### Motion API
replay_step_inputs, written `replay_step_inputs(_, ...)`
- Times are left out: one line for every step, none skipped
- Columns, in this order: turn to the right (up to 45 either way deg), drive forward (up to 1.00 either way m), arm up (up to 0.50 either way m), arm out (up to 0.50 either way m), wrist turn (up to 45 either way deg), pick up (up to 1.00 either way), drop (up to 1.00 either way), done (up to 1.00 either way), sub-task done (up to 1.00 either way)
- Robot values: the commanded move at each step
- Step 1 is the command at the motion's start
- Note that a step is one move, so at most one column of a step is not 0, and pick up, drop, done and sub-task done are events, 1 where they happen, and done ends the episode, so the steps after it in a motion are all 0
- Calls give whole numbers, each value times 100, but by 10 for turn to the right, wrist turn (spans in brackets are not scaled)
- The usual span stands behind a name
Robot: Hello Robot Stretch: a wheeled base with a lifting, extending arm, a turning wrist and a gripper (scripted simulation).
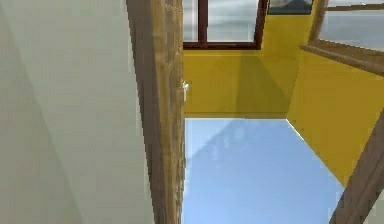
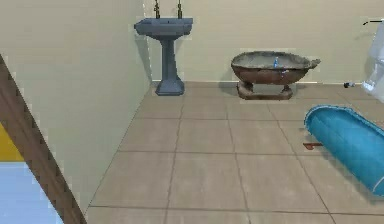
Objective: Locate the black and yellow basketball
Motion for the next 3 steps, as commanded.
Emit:
replay_step_inputs(330, 0, 0, 0, 0, 0, 0, 0, 0)
replay_step_inputs(0, 50, 0, 0, 0, 0, 0, 0, 0)
replay_step_inputs(-300, 0, 0, 0, 0, 0, 0, 0, 0)
